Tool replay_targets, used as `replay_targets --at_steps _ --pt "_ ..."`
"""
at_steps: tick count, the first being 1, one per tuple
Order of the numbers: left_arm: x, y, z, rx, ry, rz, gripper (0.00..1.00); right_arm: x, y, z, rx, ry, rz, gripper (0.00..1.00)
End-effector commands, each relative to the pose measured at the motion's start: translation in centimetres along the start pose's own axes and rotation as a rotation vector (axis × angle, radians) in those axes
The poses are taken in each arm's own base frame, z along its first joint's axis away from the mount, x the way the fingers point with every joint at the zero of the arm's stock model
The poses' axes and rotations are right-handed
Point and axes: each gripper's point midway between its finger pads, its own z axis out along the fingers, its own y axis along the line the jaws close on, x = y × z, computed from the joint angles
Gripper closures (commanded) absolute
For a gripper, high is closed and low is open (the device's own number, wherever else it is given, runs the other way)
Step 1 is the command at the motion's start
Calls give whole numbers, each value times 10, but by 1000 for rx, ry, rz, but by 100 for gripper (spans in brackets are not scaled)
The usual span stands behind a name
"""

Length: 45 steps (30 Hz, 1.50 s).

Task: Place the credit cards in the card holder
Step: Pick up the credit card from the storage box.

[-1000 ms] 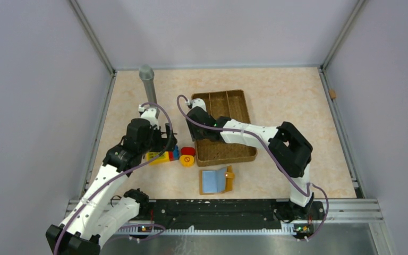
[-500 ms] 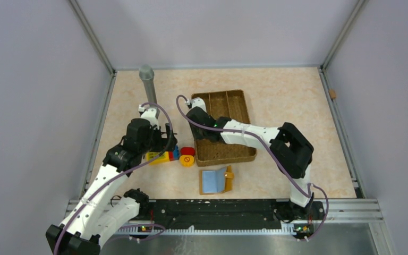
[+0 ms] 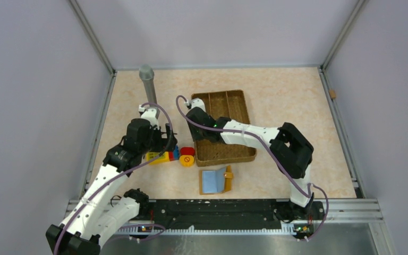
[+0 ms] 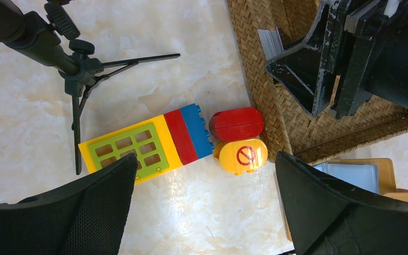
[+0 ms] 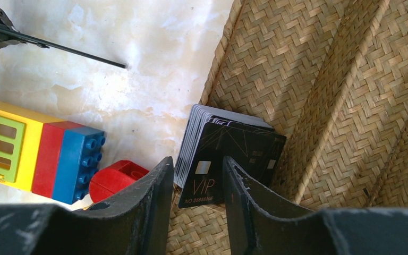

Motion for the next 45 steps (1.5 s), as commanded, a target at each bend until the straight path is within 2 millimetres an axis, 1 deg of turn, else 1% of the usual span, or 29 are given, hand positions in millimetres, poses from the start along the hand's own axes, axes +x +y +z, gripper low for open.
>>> replay_targets --at_steps 1,5,10,14,18,21,23,27,30,31,33,34,37,39,42,45 --pt "-7 -2 2 17 -31 15 1 -35 25 -23 -89 -81 30 63" --pt "-7 -2 2 18 -34 16 1 -37 26 -27 -92 -86 32 68" --pt "-7 -2 2 17 -33 15 1 -41 26 -33 -97 -102 35 70" --pt "-7 -2 2 16 -32 16 1 -42 26 -34 -94 -104 35 78" --pt "-7 -5 1 32 -31 17 1 -42 19 -37 -56 -109 33 86" --pt "-6 -12 0 76 -28 32 1 -51 5 -51 21 -161 33 90" --pt "-5 -20 -2 131 -26 64 1 -57 -5 -63 59 -199 41 93" --pt "-3 -35 -6 225 -21 85 6 -67 -21 -90 82 -283 66 99" --pt "-1 -48 -10 306 -21 105 8 -73 -30 -115 64 -333 80 100" --pt "0 -53 -12 337 -21 111 9 -71 -33 -123 50 -337 71 100" --pt "1 -67 -19 421 -28 128 10 -69 -32 -139 -33 -336 54 100" --pt "2 -75 -22 466 -33 140 10 -71 -31 -150 -94 -336 56 100" --pt "5 -99 -36 608 -35 173 10 -54 -33 -167 -225 -281 25 100" --pt "10 -113 -45 705 -16 181 9 -37 -23 -182 -361 -232 -35 100" --pt "16 -130 -55 817 14 184 8 -8 -4 -205 -562 -164 -127 100" --pt "24 -142 -59 887 53 188 6 17 19 -234 -781 -112 -177 100"
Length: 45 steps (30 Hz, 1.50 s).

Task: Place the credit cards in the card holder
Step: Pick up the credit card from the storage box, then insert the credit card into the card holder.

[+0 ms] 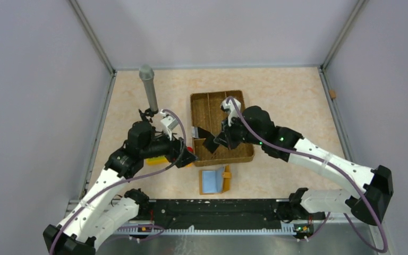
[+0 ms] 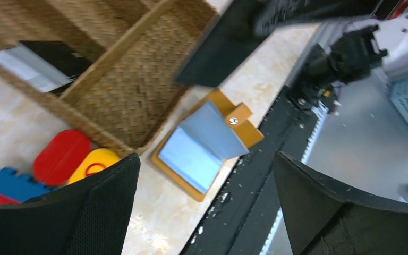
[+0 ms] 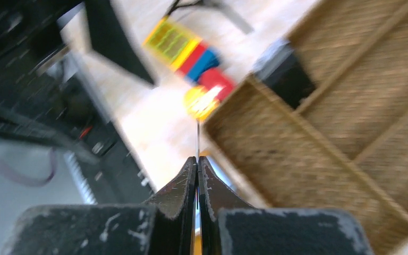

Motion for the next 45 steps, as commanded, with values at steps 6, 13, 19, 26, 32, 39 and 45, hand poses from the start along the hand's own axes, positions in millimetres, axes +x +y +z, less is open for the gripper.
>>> replay_targets --at_steps 6,13,19,26,32,39,45 --pt "22 -61 14 328 136 34 21 45 100 -55 -666 154 -23 100" --pt "35 -91 10 485 206 15 65 42 99 -48 -656 137 -18 100" --pt "38 -104 5 548 218 -4 100 42 93 -39 -609 146 1 100" --pt "13 -98 7 443 -10 -71 100 30 66 -34 -414 -2 109 24" --pt "-1 -96 1 441 -197 -144 100 29 72 -37 -484 -125 252 32" --pt "0 -90 1 435 -248 -207 100 25 87 -38 -586 -205 335 47" --pt "1 -85 1 423 -287 -235 100 25 98 -37 -636 -227 370 72"
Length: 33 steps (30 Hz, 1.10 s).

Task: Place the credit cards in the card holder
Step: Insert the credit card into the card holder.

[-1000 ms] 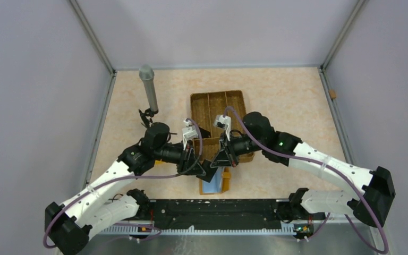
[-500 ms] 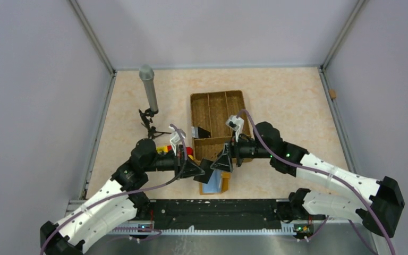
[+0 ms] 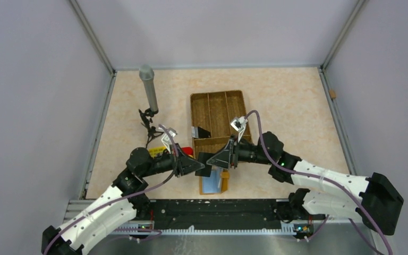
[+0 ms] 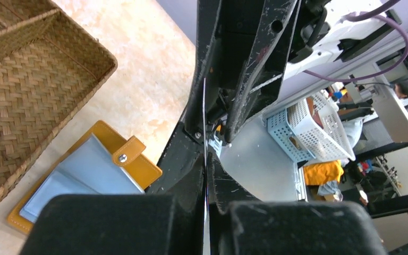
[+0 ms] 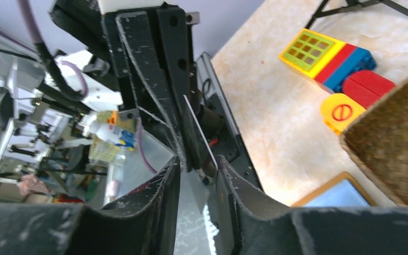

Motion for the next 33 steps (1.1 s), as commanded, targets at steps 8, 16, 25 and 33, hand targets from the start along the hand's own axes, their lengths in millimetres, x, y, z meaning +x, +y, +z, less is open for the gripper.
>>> replay_targets --at_steps 8,16,25,33 --pt "-7 17 -1 -92 -70 -45 53 -18 -1 11 57 -130 80 100" --pt "28 88 -25 -409 -77 -160 37 33 -65 10 504 68 158 100" --pt "59 116 -30 -507 -16 -260 38 73 -93 2 726 293 183 100" --pt "82 133 -32 -603 50 -280 39 92 -112 -26 868 384 184 100"
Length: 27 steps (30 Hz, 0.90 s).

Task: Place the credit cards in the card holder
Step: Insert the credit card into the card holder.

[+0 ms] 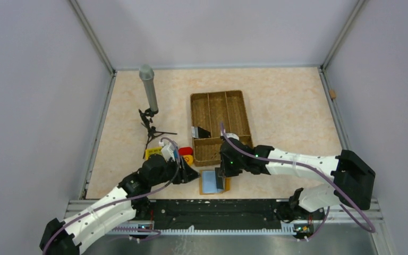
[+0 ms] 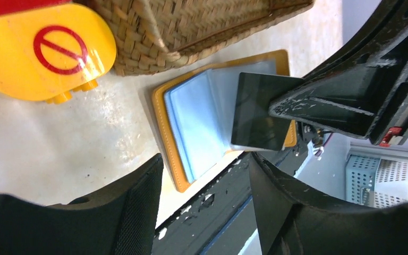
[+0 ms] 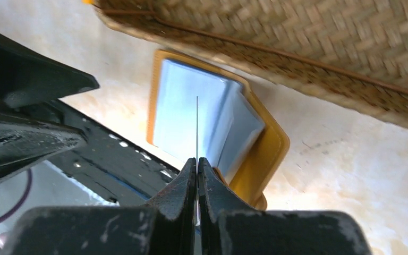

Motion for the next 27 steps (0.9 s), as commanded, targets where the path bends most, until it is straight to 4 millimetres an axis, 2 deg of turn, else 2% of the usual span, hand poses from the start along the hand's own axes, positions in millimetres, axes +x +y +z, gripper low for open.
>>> replay_targets --at_steps 1,9,15,21,27 --pt "6 12 6 -61 0 -3 39 0 -7 -10 61 10 -10 100" --pt "20 22 19 -119 44 5 39 10 -20 -2 -1 37 47 100" --pt "26 20 30 -117 76 9 38 17 -30 5 -89 43 137 100" --pt "35 20 40 -118 122 16 42 20 -38 9 -114 31 175 100" --pt "36 25 47 -152 141 44 46 25 -54 13 -102 1 255 100"
